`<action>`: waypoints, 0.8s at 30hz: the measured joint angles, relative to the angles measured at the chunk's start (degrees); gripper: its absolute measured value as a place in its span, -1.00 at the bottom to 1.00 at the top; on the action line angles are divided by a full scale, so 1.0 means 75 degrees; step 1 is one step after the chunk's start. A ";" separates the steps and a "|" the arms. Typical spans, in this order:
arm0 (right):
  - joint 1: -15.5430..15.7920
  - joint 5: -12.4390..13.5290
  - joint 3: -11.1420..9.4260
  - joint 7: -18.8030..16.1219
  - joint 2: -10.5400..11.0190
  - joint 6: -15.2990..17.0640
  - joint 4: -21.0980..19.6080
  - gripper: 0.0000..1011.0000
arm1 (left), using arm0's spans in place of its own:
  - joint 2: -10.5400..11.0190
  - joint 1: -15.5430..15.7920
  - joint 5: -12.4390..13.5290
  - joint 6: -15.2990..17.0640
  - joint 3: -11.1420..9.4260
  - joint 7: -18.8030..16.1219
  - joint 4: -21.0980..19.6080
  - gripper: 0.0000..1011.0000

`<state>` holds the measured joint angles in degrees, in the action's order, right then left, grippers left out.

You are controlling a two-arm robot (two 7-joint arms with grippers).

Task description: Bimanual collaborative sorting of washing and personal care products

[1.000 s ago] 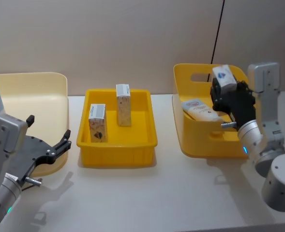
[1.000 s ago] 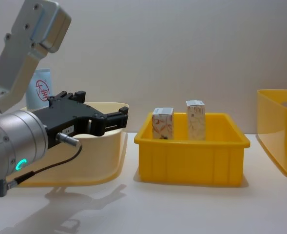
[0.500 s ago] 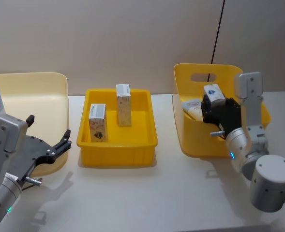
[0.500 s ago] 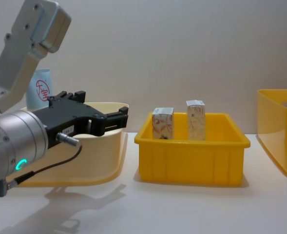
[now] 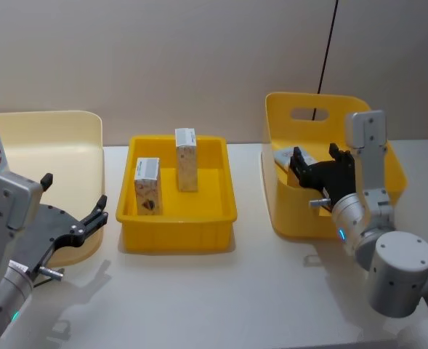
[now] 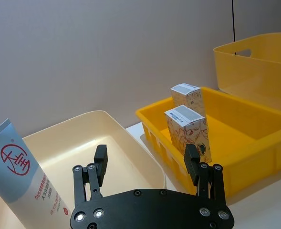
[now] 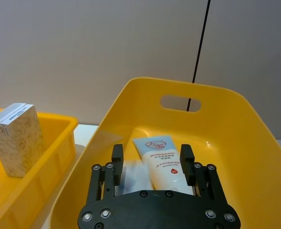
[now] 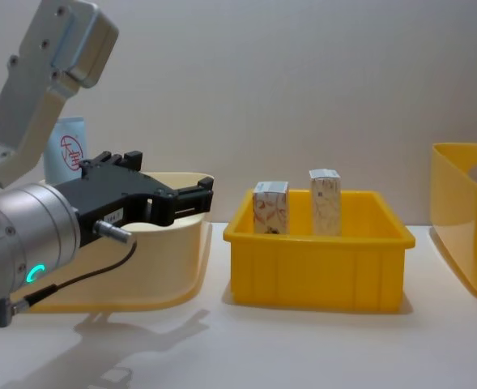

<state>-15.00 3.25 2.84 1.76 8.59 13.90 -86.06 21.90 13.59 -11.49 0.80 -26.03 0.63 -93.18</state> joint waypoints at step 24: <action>0.0062 -0.0034 -0.0021 -0.0181 -0.0020 -0.0643 0.0046 0.98 | 0.0000 0.0000 0.0000 0.0000 0.0000 0.0000 0.0000 0.98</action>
<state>-14.54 2.99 2.68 0.40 8.44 9.08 -85.72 21.90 13.59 -11.48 0.80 -26.03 0.63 -93.18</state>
